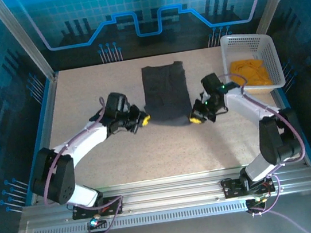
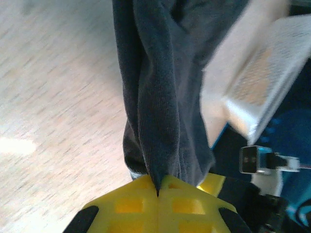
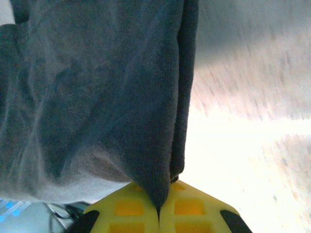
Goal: Fold and stack the t-shirts
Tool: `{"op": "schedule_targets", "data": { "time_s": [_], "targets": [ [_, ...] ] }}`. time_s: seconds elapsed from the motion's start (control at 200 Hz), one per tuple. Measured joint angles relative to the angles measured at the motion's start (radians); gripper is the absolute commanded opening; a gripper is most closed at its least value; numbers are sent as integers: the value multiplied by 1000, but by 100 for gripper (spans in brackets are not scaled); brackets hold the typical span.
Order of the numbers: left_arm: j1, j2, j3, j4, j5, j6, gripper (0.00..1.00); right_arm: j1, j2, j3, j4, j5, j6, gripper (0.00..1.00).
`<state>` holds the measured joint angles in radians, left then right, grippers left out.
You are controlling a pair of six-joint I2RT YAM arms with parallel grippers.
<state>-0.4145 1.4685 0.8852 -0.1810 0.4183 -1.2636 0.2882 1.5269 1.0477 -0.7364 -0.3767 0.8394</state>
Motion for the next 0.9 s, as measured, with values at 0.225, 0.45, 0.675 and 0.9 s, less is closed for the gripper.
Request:
{"op": "schedule_targets", "data": {
  "time_s": [0.225, 0.45, 0.675, 0.9],
  "targets": [
    [-155, -225, -228, -172, 53, 6, 0, 112, -238, -274, -87, -54, 50, 0],
    [-177, -396, -220, -249, 46, -19, 0, 145, -399, -268, -172, -80, 123, 0],
    [-106, -306, -61, -230, 5, -29, 0, 92, -283, 5, -239, -16, 126, 0],
    [49, -43, 159, -123, -6, -48, 0, 4, 13, 341, -250, 19, 89, 0]
  ]
}}
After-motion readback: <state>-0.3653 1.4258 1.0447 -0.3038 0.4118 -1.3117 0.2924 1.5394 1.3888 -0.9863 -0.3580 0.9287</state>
